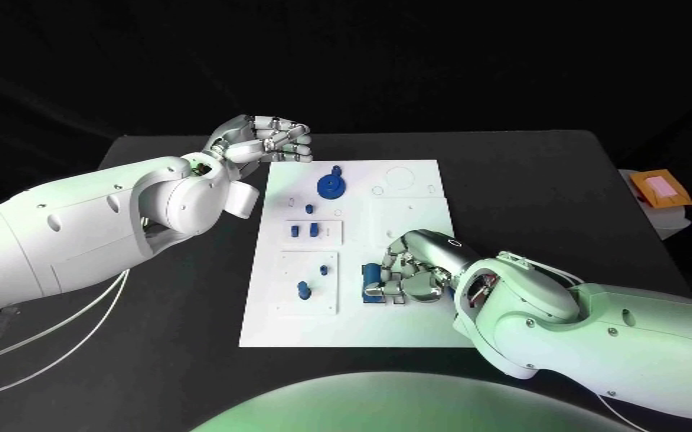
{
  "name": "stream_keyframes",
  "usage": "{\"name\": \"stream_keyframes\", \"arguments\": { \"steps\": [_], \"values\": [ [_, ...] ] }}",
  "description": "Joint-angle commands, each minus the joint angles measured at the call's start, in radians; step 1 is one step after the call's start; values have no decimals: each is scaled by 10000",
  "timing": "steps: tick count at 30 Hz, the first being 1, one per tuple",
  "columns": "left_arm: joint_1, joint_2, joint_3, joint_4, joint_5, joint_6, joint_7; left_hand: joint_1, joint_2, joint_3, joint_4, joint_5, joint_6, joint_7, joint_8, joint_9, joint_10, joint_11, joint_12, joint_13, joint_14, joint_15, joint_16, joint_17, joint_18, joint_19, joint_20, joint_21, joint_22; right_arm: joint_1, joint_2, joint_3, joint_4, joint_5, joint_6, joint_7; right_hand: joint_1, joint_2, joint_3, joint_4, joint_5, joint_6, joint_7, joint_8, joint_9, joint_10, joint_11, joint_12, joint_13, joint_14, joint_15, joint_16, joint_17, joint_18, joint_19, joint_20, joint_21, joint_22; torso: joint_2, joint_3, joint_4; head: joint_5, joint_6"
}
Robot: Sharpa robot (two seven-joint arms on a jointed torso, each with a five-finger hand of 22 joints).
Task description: Assemble the parts on the task board
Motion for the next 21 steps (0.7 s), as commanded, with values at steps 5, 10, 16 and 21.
{"name": "stream_keyframes", "arguments": {
  "steps": [5,10,16,21],
  "values": [
    [5,-9,6,46,104,204,8,36,144,77,-7,13,-49,-9,-2,17,-56,39,-36,15,49,26,-63,26,32,80,-32,-42,-23,-25,-84,-20,-69,-551,631,-245,454,285,-75,1,-146,122,-45,79,4,194,-33,171,588,814,-88,72,1574,-73,781,-51,117,2440,-6,3,-11,35,-58],
    [5,-19,6,54,213,237,-22,37,153,84,-6,12,-48,-8,-1,17,-56,39,-36,15,50,26,-67,29,32,81,-32,-44,-24,-15,-232,-14,-96,-553,641,-294,523,421,-89,13,-129,160,-66,105,7,250,-51,278,679,818,-101,80,1592,-74,783,-61,122,2441,-8,9,-20,65,-83],
    [5,-37,5,48,249,239,-29,28,156,87,0,10,-50,-5,-2,18,-57,42,-35,15,52,27,-73,34,32,83,-32,-47,-27,-1,-336,-6,-46,-406,769,-180,466,403,-223,27,-163,167,-60,121,8,258,-51,290,694,820,-107,85,1602,-77,788,-68,137,2445,-5,11,-22,74,-72],
    [5,-41,5,40,258,239,-33,28,156,87,0,10,-50,-5,-2,18,-57,42,-35,15,52,27,-73,34,32,83,-32,-47,-27,3,-403,-5,29,-226,686,-38,258,427,-627,26,-497,100,-20,141,12,167,-16,120,579,796,-81,33,1499,-49,732,-56,5,2407,-9,8,-14,47,-62]
  ]
}}
